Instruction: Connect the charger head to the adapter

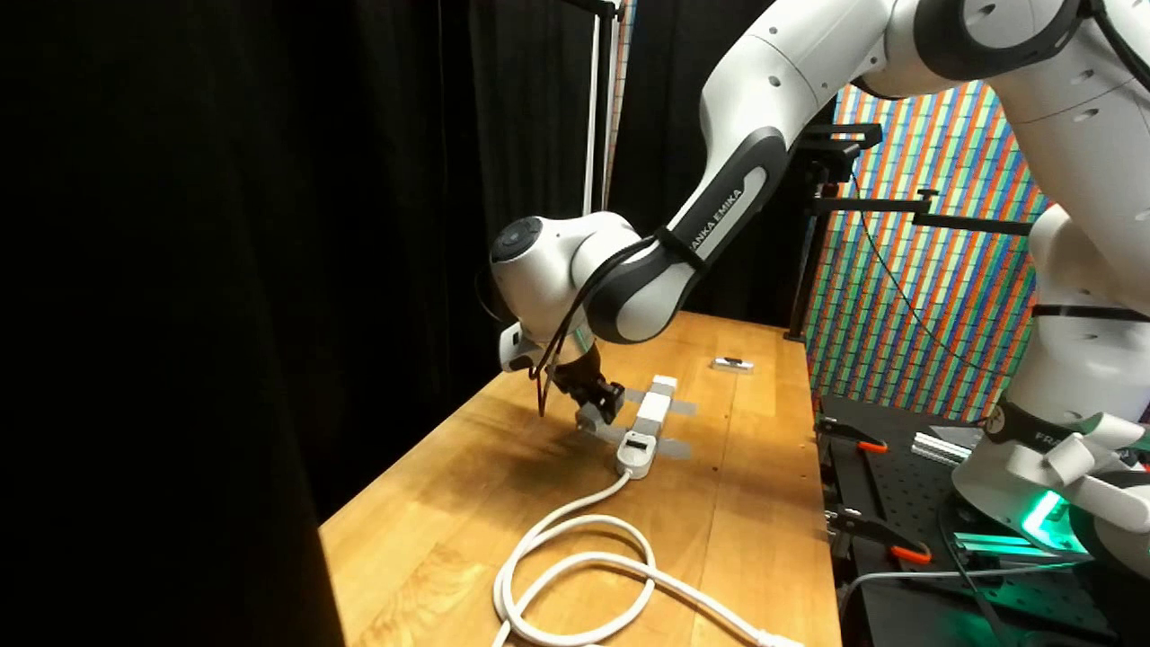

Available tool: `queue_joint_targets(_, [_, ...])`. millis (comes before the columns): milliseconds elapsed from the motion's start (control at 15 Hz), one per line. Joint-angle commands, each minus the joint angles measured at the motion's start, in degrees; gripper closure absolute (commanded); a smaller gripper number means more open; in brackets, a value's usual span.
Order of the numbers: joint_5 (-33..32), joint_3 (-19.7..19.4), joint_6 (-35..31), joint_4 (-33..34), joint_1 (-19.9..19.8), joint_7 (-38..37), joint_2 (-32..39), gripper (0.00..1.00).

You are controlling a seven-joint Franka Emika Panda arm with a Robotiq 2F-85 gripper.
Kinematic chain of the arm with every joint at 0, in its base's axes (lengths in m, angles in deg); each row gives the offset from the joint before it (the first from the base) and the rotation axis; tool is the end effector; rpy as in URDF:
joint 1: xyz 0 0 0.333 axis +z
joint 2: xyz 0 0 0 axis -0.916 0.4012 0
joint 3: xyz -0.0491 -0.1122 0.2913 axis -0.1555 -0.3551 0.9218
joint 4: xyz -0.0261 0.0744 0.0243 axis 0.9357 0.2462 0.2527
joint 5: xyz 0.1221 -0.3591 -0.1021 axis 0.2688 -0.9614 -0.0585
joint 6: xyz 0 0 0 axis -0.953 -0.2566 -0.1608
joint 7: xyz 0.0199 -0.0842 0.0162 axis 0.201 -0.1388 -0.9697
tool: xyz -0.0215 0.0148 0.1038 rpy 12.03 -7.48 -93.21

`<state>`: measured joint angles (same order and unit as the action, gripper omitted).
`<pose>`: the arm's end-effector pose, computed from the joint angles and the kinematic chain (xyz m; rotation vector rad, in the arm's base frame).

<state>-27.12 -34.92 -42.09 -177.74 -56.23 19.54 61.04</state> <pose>0.6019 0.1387 0.1609 2.2355 1.6396 -0.6039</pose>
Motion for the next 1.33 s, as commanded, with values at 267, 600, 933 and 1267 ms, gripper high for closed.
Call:
queue_joint_targets(267, [-15.32,-4.87,13.42,3.86,0.22,-4.12,-2.5,0.77])
queue_joint_targets(600, [-17.56,-5.06,17.99,1.61,-3.45,-7.65,-0.87,0.77])
queue_joint_targets(933, [-19.36,-5.81,22.17,-0.82,-5.03,-12.3,1.05,0.77])
queue_joint_targets(1267, [-20.73,-5.8,25.06,-0.87,-6.39,-15.83,2.8,0.77])
